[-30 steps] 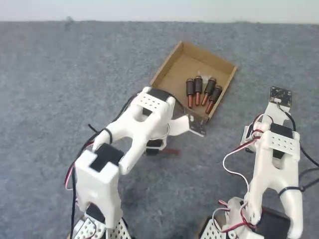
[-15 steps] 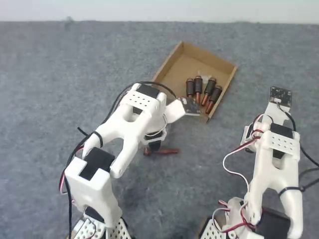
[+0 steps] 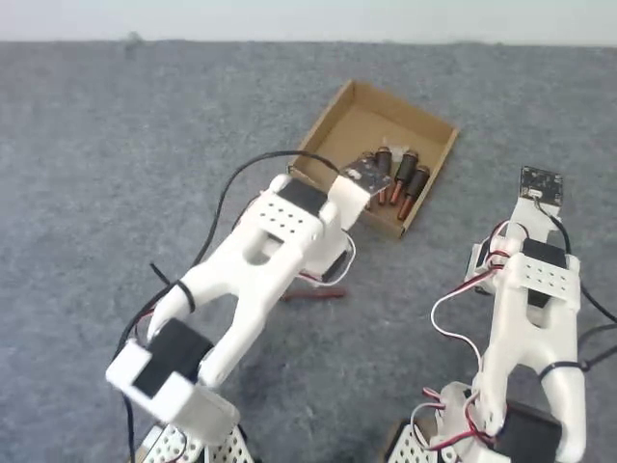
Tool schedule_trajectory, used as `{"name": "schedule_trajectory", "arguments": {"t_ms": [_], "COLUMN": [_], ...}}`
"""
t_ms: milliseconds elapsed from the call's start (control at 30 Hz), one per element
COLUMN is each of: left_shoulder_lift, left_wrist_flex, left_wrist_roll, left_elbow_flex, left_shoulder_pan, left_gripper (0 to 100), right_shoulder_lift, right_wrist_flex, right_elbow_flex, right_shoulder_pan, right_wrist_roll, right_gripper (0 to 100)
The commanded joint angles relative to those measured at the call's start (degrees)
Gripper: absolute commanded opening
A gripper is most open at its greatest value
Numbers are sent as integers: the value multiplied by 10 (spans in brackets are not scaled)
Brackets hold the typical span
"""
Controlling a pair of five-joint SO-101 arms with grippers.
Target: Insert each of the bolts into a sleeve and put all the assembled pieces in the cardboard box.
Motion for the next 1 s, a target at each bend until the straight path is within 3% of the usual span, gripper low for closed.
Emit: {"name": "schedule_trajectory", "arguments": {"t_ms": [0, 233, 367, 567, 733, 967], "left_shoulder_lift": [-92, -321, -368, -367, -339, -173], "left_wrist_flex": [-126, -236, -235, -255, -265, -266], "left_wrist_roll": [115, 220, 285, 386, 386, 387], "left_elbow_flex": [102, 297, 367, 431, 433, 354], "left_shoulder_pan": [1, 2, 16, 12, 12, 11], "left_gripper": [10, 10, 10, 10, 10, 10], "right_shoulder_lift": [-27, -27, -27, -26, -26, -26], "right_wrist_flex": [-11, -11, -11, -11, -11, -11], "right_elbow_flex": [-4, -4, -4, -3, -3, -3], "right_shoulder_pan": [-5, -5, -5, -5, -5, -5], "right_wrist_roll": [13, 14, 14, 14, 12, 12], "right_gripper": [7, 7, 7, 7, 7, 7]}}
